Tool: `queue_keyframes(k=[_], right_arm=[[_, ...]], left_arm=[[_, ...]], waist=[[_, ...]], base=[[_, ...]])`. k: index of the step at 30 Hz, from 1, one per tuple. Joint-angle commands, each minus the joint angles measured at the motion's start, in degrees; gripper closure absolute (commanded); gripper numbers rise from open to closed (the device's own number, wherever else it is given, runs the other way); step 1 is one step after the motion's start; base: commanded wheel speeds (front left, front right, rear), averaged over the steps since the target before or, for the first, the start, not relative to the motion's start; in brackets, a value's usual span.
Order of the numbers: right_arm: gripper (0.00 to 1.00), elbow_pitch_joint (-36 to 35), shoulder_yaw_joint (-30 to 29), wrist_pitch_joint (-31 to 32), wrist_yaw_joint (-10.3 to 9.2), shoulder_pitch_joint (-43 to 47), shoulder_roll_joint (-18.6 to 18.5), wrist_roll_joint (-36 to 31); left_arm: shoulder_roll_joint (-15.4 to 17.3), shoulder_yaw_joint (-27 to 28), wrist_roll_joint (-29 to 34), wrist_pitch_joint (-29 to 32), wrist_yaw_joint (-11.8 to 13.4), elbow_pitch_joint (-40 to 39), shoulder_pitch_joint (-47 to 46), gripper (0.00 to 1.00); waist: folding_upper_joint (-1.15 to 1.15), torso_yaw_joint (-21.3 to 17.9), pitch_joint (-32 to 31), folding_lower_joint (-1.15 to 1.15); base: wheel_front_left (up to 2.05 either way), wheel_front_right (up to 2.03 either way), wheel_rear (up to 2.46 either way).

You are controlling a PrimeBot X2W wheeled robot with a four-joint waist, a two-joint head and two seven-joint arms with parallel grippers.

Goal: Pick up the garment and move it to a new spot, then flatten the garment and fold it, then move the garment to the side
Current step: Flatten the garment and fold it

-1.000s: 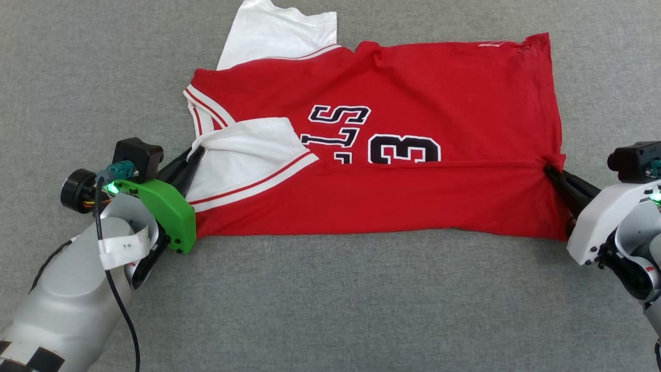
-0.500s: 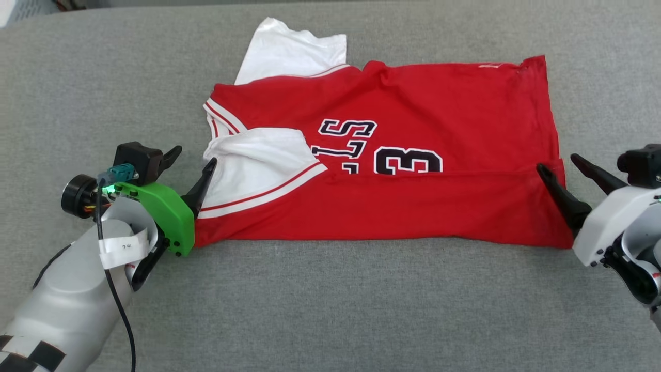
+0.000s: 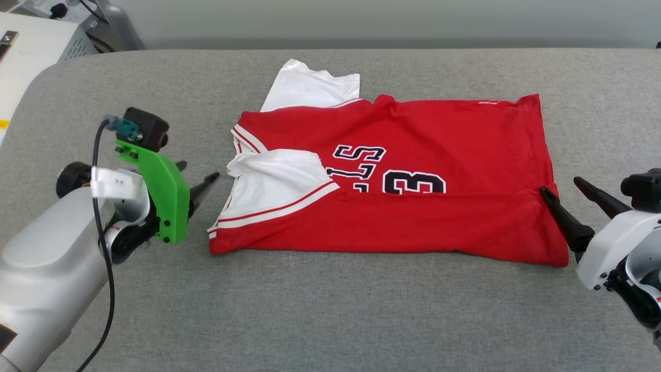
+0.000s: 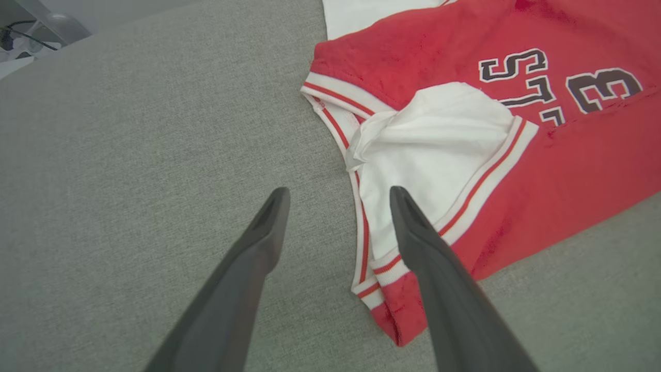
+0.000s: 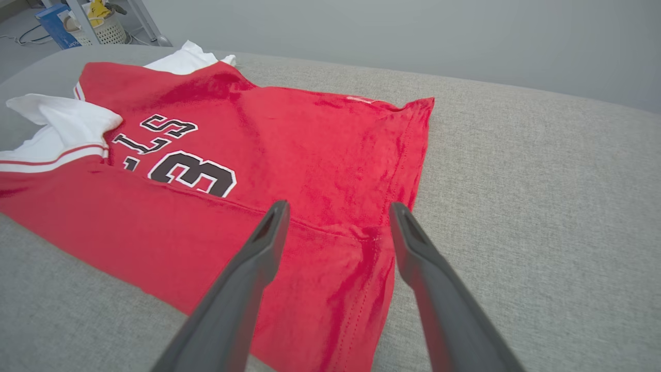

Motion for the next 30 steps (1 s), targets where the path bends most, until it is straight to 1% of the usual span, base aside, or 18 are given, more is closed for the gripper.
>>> queue_keyframes(k=[1, 3, 7, 10, 19, 24, 25, 26, 28, 30], right_arm=[[0.00, -0.45, -0.35, 0.35, -0.05, 0.92, 0.43, -0.37], [0.00, -0.80, -0.54, 0.81, -0.05, 1.15, 0.80, -0.48], [0.00, -1.35, -0.79, 1.75, -0.05, 1.33, 1.47, -0.65], [0.00, -1.63, -0.93, 2.20, -0.05, 1.21, 1.88, -0.74], [0.00, -1.76, 0.02, 2.72, -0.05, -0.75, 2.93, -1.07], [0.00, -1.35, 0.37, 2.47, -0.05, -1.48, 2.96, -0.86], [0.00, -1.25, 0.32, 2.41, -0.05, -1.65, 2.88, -0.83], [0.00, -1.19, 0.24, 2.37, -0.05, -1.83, 2.77, -0.84], [0.00, -1.32, 0.27, 2.35, -0.05, -2.41, 2.36, -0.99], [0.00, -1.79, 0.25, 2.71, -0.05, -3.14, 1.59, -1.08]], left_arm=[[0.52, -0.55, -2.88, 3.88, -0.16, -1.06, -1.44, 0.00], [1.12, -1.42, -5.83, 9.11, -0.16, -2.30, -2.12, 0.00], [2.06, -3.83, -9.53, 17.45, -0.16, -3.92, -2.80, 0.00], [2.37, -5.78, -9.62, 20.91, -0.16, -3.68, -3.23, 0.00], [0.23, -8.37, -10.69, 22.35, -0.16, 1.61, -1.34, 0.00], [-0.63, -9.91, -11.42, 22.17, -0.16, 2.33, 0.28, 0.00], [-0.70, -10.39, -11.32, 22.10, -0.16, 2.30, 0.56, 0.54], [-0.71, -10.61, -11.16, 21.68, -0.16, 2.34, 0.66, 1.00], [-0.62, -11.00, -10.60, 20.12, -0.16, 2.16, 0.73, 1.00], [-0.42, -10.78, -11.34, 18.72, -0.16, 1.35, 0.94, 1.00]], waist=[[0.00, 0.22, -0.51, 0.00], [0.00, 0.02, -0.58, 0.00], [0.00, -0.64, -0.16, 0.00], [0.00, -1.16, 0.64, 0.00], [0.00, -3.36, 3.39, 0.00], [0.00, -3.75, 4.14, 0.00], [0.00, -3.76, 4.19, 0.00], [0.00, -3.76, 4.18, 0.00], [0.00, -3.82, 4.01, 0.00], [0.00, -3.79, 3.62, 0.00]], base=[[0.00, 0.00, 0.00], [0.00, 0.00, 0.00], [0.00, 0.00, 0.00], [0.00, 0.00, 0.00], [0.00, 0.00, 0.00], [0.00, 0.00, 0.00], [0.00, 0.00, 0.00], [0.00, 0.00, 0.00], [0.00, 0.00, 0.00], [0.00, 0.00, 0.00]])
